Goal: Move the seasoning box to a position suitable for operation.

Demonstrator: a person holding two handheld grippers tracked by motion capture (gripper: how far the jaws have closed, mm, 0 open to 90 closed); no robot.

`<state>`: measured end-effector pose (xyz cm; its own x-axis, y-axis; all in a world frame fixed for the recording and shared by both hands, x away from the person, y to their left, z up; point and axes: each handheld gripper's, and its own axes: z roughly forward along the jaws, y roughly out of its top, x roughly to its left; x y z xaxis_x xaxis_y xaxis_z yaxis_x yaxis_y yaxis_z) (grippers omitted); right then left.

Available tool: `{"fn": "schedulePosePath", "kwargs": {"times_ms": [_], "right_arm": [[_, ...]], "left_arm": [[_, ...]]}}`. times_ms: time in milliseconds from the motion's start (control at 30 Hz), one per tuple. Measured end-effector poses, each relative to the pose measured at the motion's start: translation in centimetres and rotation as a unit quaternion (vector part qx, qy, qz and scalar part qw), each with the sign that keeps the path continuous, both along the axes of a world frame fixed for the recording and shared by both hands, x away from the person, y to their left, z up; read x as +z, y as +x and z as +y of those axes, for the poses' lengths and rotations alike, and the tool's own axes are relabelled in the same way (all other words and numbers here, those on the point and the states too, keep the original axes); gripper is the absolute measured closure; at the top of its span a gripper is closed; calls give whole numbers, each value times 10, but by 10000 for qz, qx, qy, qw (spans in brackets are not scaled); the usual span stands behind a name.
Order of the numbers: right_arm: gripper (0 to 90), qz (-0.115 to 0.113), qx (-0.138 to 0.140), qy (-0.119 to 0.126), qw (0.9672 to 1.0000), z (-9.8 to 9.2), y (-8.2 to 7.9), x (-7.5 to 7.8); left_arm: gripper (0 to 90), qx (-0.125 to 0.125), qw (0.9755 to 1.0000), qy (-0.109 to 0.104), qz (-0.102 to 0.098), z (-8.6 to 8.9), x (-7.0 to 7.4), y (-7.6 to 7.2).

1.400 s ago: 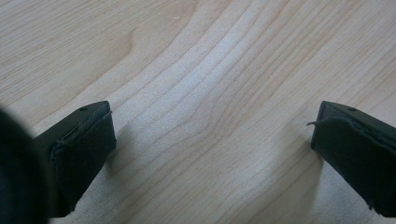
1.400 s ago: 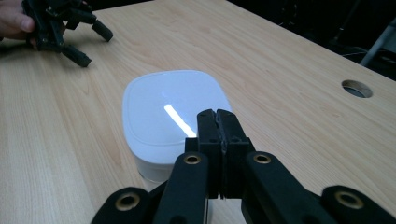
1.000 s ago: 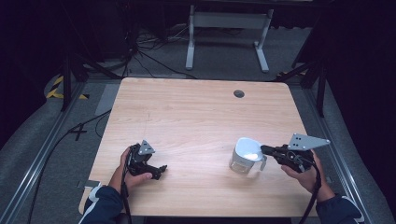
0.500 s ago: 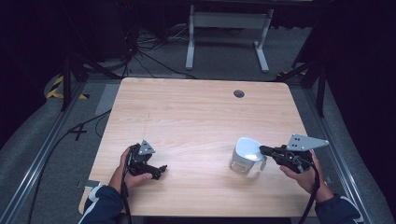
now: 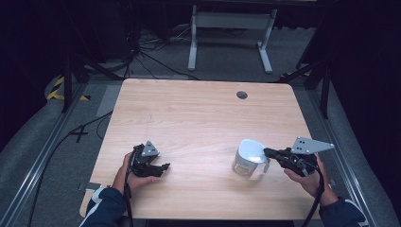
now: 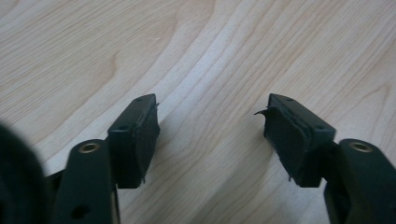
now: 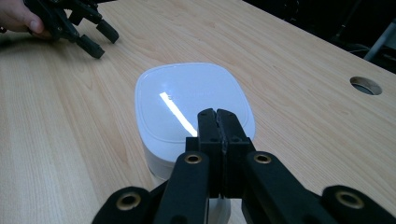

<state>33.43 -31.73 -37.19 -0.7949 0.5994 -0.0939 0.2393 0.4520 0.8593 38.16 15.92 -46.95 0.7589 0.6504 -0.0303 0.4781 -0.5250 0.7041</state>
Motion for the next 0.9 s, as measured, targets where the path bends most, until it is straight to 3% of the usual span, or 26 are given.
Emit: {"fn": "schedulePosePath", "kwargs": {"times_ms": [167, 267, 467, 533, 700, 900], "right_arm": [[900, -10, 3, 1, 10000, 0, 0, 0], [899, -9, -5, 29, 10000, 0, 0, -1], [900, -8, -15, 54, 10000, 1, 0, -1], [900, -31, -21, 69, 10000, 1, 0, -2], [899, -108, 14, 7, 9999, 5, 0, -2], [899, -48, -29, 33, 10000, 3, 1, -2]], "left_arm": [[489, -209, 9995, -221, -84, -11, 11, 4], [515, -436, 9985, -269, -208, -32, 21, 7], [529, -847, 9940, -548, -418, -76, 42, 12], [532, -1006, 9922, -513, -534, -92, 47, 13], [512, -1087, 9908, -562, -581, -123, 52, 18], [535, -1299, 9865, -671, -737, -151, 60, 21]]}}
